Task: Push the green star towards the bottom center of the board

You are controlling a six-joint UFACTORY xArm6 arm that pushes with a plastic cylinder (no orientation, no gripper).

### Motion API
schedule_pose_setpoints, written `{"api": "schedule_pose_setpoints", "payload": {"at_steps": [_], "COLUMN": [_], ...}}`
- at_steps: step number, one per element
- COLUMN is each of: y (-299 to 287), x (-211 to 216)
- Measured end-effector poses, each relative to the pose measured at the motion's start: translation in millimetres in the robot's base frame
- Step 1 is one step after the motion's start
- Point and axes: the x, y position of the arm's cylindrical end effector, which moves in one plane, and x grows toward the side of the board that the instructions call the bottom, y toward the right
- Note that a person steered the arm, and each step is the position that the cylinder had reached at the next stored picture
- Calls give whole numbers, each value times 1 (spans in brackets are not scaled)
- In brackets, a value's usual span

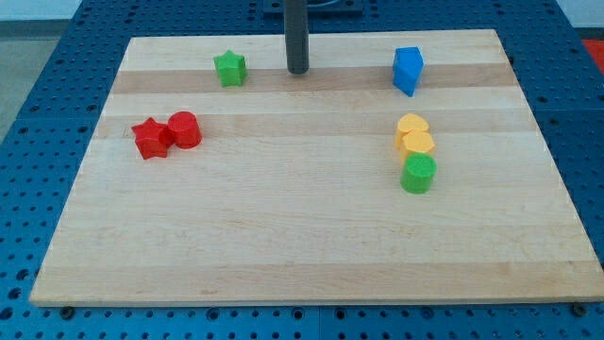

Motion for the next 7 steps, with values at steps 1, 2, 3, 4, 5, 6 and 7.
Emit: {"api": "schedule_pose_setpoints", "payload": {"at_steps": [1, 2, 3, 4, 5, 6, 7], "y": [-1, -7, -8, -12, -18, -18, -19], "x": [0, -3, -3, -6, -9, -10, -15]}}
